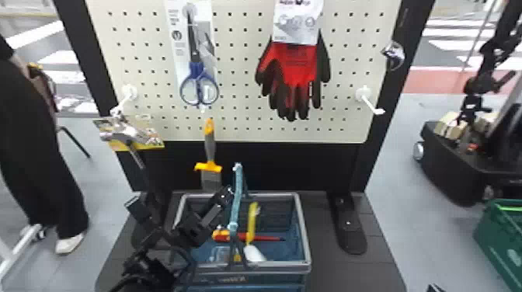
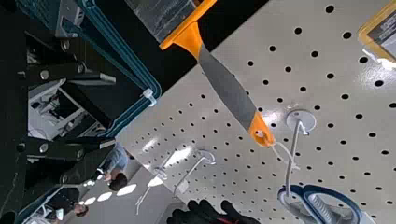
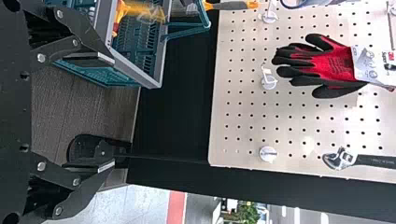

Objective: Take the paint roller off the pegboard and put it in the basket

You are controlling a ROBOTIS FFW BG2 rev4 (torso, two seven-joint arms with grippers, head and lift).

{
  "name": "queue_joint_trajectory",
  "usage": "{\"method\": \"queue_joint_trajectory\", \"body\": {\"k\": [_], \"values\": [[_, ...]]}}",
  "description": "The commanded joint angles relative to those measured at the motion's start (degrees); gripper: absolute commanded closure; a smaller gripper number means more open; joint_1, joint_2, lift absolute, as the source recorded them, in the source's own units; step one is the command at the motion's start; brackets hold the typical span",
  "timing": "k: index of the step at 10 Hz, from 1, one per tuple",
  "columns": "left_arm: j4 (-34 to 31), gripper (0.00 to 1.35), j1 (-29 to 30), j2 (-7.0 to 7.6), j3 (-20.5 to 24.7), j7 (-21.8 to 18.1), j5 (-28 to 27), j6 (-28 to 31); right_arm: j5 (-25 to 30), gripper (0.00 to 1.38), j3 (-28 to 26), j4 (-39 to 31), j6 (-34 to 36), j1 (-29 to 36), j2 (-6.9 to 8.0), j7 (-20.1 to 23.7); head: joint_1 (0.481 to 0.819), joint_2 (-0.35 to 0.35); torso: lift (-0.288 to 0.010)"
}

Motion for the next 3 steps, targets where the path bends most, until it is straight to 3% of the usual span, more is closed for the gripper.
{"method": "queue_joint_trajectory", "body": {"k": [1,3], "values": [[0.0,0.08,-0.4,-0.15,-0.1,-0.1,-0.5,-0.1,0.0,0.50,0.0,0.0,0.0,0.0,0.00,-0.1,0.549,0.000,-0.100],[0.0,0.12,-0.4,-0.15,0.2,-0.1,-0.5,-0.3,0.0,0.50,0.0,0.0,0.0,0.0,0.00,0.0,0.549,0.000,-0.100]]}}
